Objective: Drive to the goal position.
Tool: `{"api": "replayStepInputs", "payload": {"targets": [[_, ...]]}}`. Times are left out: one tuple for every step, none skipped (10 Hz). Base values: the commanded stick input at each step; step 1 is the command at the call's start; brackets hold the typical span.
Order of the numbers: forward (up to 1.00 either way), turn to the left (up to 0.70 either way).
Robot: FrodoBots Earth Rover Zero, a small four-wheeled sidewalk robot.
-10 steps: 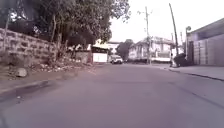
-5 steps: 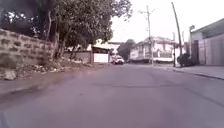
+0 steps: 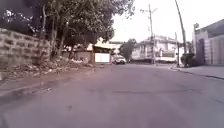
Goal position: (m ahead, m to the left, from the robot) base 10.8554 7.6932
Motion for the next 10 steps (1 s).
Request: {"api": "replayStepInputs", "payload": {"targets": [[1.0,0.0],[1.0,0.0],[1.0,0.0],[1.0,0.0],[1.0,0.0],[1.0,0.0],[1.0,0.0],[1.0,0.0],[1.0,0.0],[1.0,0.0]]}}
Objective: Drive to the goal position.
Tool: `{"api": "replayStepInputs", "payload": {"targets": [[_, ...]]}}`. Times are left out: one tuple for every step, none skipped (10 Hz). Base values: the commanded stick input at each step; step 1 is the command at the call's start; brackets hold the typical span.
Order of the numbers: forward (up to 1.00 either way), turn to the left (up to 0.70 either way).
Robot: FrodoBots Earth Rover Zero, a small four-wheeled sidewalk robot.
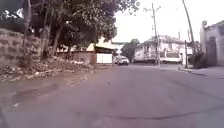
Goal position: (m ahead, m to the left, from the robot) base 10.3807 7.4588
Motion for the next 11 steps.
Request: {"api": "replayStepInputs", "payload": {"targets": [[1.0,0.0],[1.0,0.0],[1.0,0.0],[1.0,0.0],[1.0,0.0],[1.0,0.0],[1.0,0.0],[1.0,0.0],[1.0,0.0],[1.0,0.0],[1.0,0.0]]}}
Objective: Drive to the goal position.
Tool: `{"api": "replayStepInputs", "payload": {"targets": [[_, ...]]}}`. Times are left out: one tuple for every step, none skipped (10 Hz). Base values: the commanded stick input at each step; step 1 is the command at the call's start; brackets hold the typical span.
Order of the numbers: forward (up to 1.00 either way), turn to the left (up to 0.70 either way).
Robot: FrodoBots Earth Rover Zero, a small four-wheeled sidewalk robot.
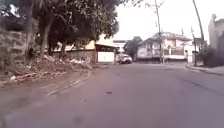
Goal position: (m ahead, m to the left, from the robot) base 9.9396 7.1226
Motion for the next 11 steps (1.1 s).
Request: {"api": "replayStepInputs", "payload": {"targets": [[1.0,0.0],[1.0,0.0],[1.0,0.0],[1.0,0.0],[1.0,0.0],[1.0,0.0],[1.0,0.0],[1.0,0.0],[1.0,0.0],[1.0,0.0],[1.0,0.0]]}}
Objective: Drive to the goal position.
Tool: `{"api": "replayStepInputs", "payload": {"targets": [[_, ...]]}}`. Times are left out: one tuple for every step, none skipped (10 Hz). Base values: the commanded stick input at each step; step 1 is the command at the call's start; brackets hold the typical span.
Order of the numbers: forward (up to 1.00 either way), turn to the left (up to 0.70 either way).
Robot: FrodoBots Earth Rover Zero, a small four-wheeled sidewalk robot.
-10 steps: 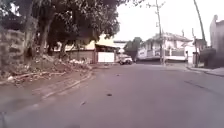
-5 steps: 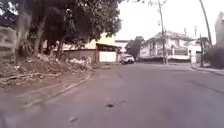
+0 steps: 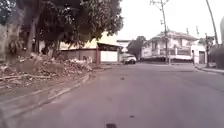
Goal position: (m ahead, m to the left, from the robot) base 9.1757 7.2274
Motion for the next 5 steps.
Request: {"api": "replayStepInputs", "payload": {"targets": [[1.0,-0.03],[1.0,-0.08],[1.0,-0.22],[1.0,-0.36],[1.0,-0.31]]}}
